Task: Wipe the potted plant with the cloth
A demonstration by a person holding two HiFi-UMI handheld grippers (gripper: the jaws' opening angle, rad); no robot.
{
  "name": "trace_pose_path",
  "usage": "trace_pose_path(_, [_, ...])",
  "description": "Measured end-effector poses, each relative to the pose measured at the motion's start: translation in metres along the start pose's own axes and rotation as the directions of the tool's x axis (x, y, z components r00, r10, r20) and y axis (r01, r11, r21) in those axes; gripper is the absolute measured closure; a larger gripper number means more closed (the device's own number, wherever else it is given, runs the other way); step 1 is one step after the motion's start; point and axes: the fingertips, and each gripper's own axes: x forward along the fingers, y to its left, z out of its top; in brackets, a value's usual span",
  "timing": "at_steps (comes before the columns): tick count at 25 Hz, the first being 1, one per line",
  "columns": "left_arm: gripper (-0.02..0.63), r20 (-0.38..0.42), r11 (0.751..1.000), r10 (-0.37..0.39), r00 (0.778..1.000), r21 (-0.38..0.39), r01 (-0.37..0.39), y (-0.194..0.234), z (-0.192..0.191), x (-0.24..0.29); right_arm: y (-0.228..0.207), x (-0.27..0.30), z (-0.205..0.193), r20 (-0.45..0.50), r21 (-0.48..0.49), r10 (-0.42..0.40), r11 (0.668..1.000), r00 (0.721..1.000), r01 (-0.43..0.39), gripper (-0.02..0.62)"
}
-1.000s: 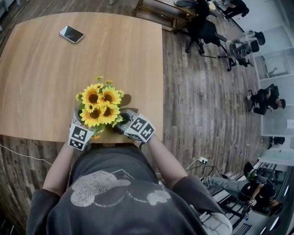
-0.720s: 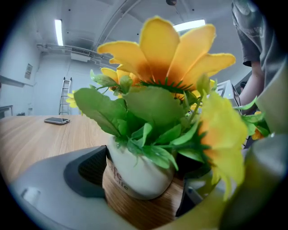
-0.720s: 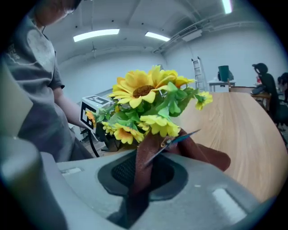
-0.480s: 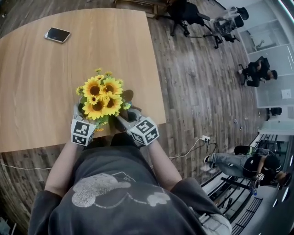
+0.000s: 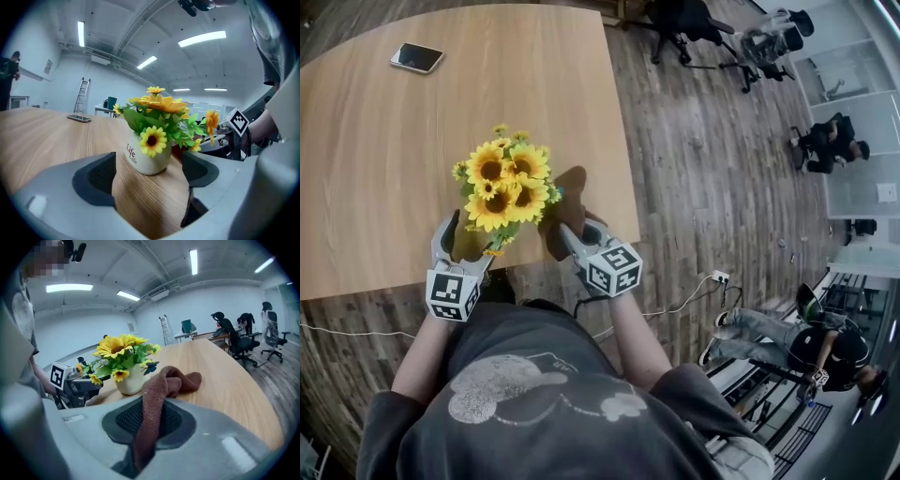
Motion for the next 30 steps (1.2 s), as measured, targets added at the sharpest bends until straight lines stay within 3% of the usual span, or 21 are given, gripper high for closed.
trace_pose_path(5, [0.214,0.012,0.997,0.038,0.999,-0.069,-0.037,-0.022,-0.001,-0.032,0.004,-0.024,-0.001,0.072,0.035,0.002,0.999,0.997,-0.004,0.549])
trace_pose_path(10, [0.243,0.056,0.995,0.080,0.995,-0.060,-0.076,-0.065,0.006,-0.074,0.032,-0.075,-0.027,0.108,0.041,0.057,0.997,0.993,-0.061,0.549])
trace_pose_path(17, [0.351,0.156,0.989,0.141,0.978,-0.076,-0.130,-0.135,0.015,-0.132,0.069,-0.139,-0.055,0.155,0.001,0.129,0.991,0.979,-0.131,0.549])
trace_pose_path(19, [0.405,0.182,0.985,0.169,0.969,-0.078,-0.157,-0.148,0.017,-0.148,0.081,-0.148,-0.064,0.155,-0.016,0.154,0.988,0.976,-0.154,0.549])
trace_pose_path(23, [0.587,0.209,0.963,0.270,0.940,-0.079,-0.259,-0.159,0.022,-0.180,0.104,-0.166,-0.071,0.170,-0.042,0.202,0.979,0.965,-0.198,0.549])
trace_pose_path(26, [0.588,0.216,0.951,0.309,0.926,-0.076,-0.299,-0.158,0.024,-0.192,0.116,-0.176,-0.066,0.199,-0.058,0.220,0.975,0.955,-0.213,0.549])
trace_pose_path(30, [0.588,0.224,0.956,0.294,0.929,-0.066,-0.287,-0.166,0.023,-0.207,0.129,-0.189,-0.072,0.207,-0.075,0.228,0.973,0.952,-0.217,0.549])
